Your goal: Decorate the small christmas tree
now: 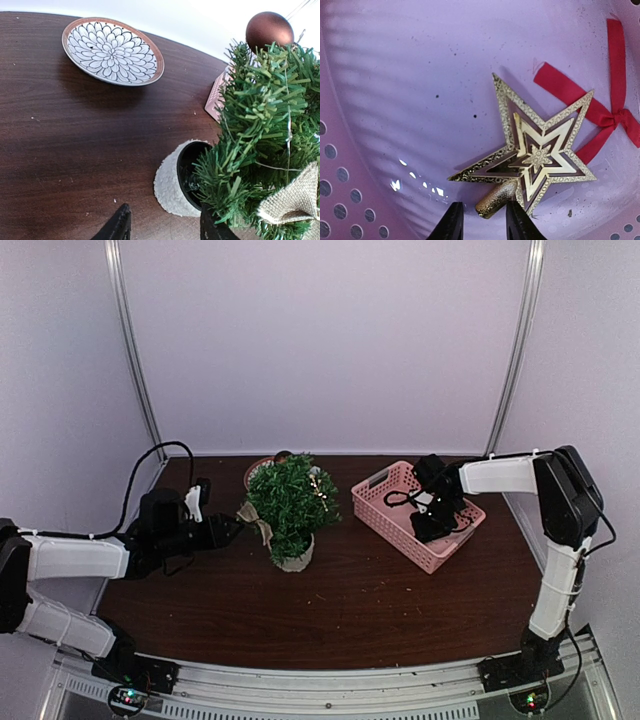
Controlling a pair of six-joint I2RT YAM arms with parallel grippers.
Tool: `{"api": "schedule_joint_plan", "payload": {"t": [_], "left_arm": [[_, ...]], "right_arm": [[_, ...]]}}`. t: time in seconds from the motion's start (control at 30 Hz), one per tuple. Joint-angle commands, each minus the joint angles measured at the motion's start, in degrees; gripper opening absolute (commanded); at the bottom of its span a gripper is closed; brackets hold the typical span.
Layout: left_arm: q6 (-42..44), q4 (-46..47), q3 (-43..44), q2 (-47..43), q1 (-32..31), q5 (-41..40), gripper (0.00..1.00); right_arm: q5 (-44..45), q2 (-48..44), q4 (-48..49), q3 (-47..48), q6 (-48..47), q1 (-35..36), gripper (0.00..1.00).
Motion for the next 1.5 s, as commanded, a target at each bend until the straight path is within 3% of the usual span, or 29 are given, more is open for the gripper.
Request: {"api": "schedule_joint_plan", "payload": {"t": [0.0,0.33,0.87,1.47], "left_arm": [[0.2,2.4,-0.4,-1.0,0.5,-0.2,0.48],[0.4,1.9,-0.2,-1.3,0.5,-0.4,0.48],[1.4,-1.9,1.8,-3.9,0.5,-0.8,0.48],[8.9,-20.6,10.4,-18.4,0.5,-4.7,0.5]], "right_arm": [[2.6,1.1,2.2,-0.3,1.3,-0.9,0.31],[2.9,1.3,2.8,-1.9,1.1,-1.8,0.2],[-0.6,-12.9,3.8,-7.2,-1.1,-1.7,0.13],[-4.5,-33.5,11.3,-10.3,-6.9,1.8,0.12]]}}
